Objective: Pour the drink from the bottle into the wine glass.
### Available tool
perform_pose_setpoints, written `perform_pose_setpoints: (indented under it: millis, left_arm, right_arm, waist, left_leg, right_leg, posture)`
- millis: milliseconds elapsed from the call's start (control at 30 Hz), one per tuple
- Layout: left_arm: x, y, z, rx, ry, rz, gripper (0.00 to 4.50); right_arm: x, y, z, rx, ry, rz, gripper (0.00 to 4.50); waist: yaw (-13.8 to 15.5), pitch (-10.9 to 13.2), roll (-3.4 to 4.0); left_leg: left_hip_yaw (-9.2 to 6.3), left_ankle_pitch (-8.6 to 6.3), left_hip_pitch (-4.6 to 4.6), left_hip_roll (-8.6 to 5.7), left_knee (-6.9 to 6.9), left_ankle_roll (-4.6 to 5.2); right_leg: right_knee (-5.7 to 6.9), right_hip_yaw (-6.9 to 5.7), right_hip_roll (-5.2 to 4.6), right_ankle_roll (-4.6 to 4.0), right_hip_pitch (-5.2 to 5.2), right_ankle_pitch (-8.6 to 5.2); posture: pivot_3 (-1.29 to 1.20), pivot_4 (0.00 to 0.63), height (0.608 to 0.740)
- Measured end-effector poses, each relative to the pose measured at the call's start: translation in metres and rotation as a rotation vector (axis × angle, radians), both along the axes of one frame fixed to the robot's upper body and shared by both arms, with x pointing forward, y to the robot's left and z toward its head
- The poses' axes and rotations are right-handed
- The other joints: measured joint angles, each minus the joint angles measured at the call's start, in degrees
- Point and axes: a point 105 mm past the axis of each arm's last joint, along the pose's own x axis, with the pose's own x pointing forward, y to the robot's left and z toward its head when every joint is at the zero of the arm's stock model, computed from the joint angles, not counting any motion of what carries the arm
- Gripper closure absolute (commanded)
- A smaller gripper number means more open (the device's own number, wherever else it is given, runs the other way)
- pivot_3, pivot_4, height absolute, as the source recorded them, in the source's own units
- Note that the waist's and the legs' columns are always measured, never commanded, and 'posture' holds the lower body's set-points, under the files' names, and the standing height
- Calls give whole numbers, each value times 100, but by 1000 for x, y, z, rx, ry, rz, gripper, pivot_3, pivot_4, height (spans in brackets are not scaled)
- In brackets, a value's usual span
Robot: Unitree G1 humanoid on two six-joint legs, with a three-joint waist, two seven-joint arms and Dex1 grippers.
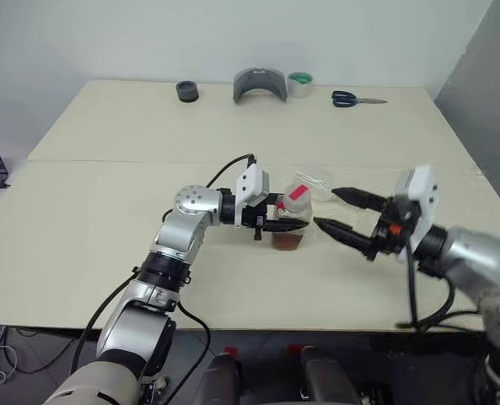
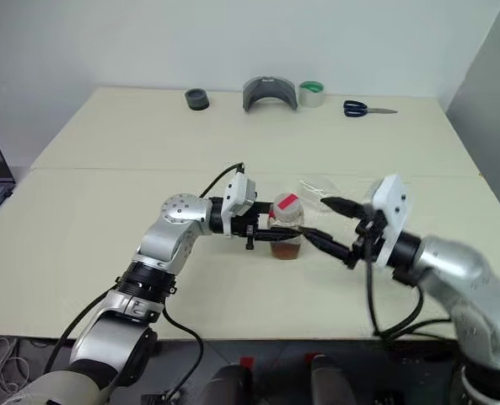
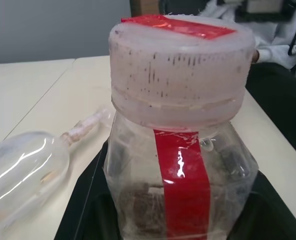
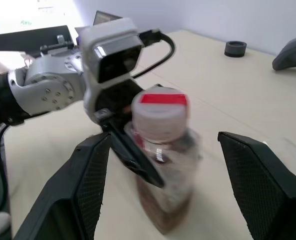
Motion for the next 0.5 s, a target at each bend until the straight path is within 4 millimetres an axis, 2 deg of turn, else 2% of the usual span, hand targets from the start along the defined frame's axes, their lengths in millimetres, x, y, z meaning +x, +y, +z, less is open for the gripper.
perform_pose_setpoints:
  millis: [133,233,500]
  left_arm:
    - [3,1,-2,5,2,12,2685]
    - [6,2,-2,7,1,23,2685]
    - [11,1,-2,3,-13,46,2685]
  right_arm:
    - [17,21,-1,-9,-63,-145,888]
    - [28,24,-1,9,-81,-235,888]
    - [35,31,-4,36,-83,-298,888]
  waist:
    - [-56,0,1]
    - [-43,0,1]
    - [-36,0,1]
  left_leg:
    - [-6,0,0,4,-1,-1]
    - [-7,1,-7,-2,-1,-1]
    - [-7,0,-6,-2,-1,-1]
  right_leg:
    - [1,-4,8,-1,-2,-1]
    - [-4,-5,1,-1,-3,-1]
    - [-4,-6,-1,-1,-3,0]
  posture:
    - [0,150,740]
    - [0,150,740]
    - [0,150,740]
